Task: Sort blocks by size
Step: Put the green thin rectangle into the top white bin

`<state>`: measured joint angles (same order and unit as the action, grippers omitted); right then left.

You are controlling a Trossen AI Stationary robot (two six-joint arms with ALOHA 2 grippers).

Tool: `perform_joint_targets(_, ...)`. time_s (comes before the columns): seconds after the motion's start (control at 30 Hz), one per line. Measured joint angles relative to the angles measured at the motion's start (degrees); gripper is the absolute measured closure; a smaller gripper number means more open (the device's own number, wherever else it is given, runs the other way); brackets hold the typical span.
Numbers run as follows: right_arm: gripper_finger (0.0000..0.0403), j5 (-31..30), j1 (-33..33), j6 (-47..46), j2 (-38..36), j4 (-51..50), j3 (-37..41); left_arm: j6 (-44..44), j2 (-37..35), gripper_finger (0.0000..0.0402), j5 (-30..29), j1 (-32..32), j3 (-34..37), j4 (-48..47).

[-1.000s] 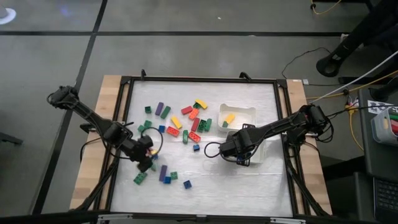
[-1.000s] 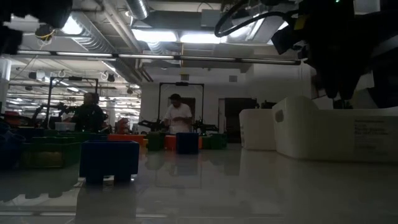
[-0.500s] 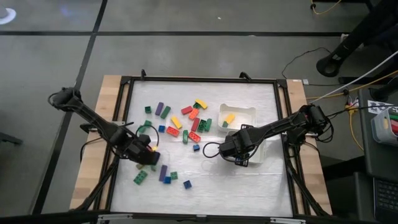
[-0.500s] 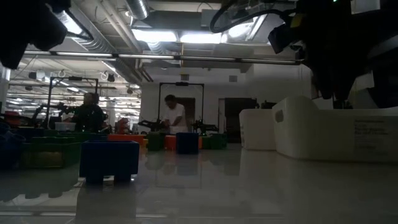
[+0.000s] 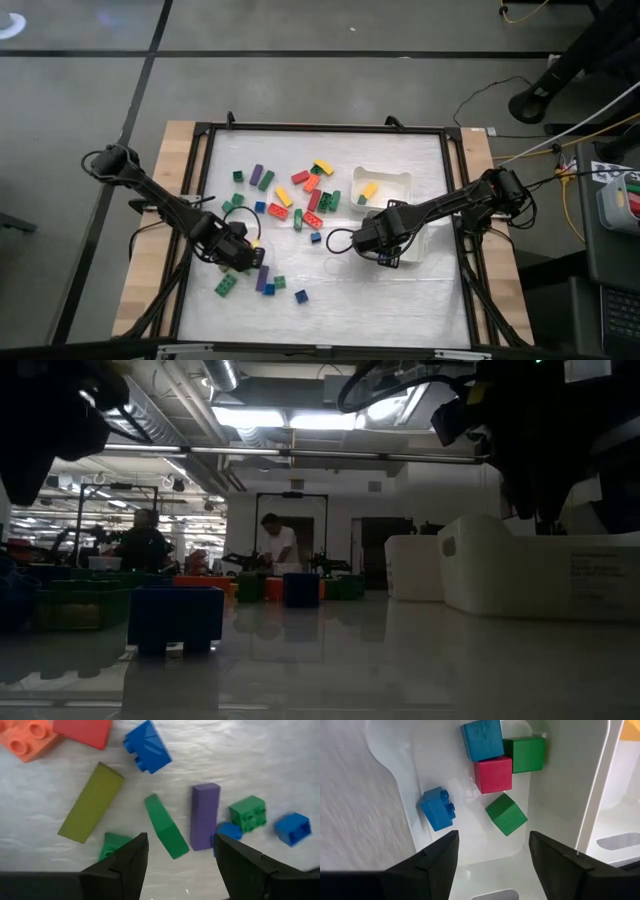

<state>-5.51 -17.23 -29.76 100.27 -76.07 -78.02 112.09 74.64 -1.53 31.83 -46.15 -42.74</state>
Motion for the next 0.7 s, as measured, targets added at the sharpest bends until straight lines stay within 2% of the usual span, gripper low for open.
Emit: perform_joint_targets(0.7, 0.0162, 0.0, 0.0, 0.0, 0.0, 0.2, 0.0, 0.6, 5.4, 0.0192, 0.0, -0.1, 0.0, 1.4)
